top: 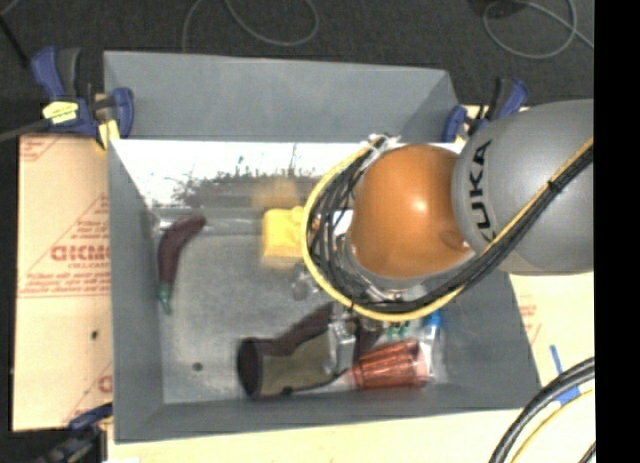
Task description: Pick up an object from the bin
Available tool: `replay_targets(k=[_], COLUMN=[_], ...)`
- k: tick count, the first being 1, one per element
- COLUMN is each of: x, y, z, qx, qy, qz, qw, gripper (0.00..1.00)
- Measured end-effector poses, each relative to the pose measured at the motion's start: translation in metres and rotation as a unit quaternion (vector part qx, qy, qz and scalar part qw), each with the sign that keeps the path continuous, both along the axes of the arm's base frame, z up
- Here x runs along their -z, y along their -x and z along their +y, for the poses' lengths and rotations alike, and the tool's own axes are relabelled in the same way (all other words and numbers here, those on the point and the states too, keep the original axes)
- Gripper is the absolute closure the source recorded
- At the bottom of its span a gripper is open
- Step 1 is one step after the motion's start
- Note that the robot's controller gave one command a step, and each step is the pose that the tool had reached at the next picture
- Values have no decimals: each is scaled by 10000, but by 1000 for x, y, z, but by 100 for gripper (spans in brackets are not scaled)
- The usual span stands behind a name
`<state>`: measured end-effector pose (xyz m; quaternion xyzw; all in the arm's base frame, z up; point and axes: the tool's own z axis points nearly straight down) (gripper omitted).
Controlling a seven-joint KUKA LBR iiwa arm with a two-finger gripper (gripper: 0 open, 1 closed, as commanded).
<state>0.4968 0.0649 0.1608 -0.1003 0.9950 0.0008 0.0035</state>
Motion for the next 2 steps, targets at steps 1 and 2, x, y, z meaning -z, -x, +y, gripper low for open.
replay_targets(k=[1, 2], x=[-39, 9], y=[0, -6], z=[-2, 6], qx=[27, 267], qy=[-6, -14], qz=[-58, -60], qw=[10000, 9996], gripper=[0, 0])
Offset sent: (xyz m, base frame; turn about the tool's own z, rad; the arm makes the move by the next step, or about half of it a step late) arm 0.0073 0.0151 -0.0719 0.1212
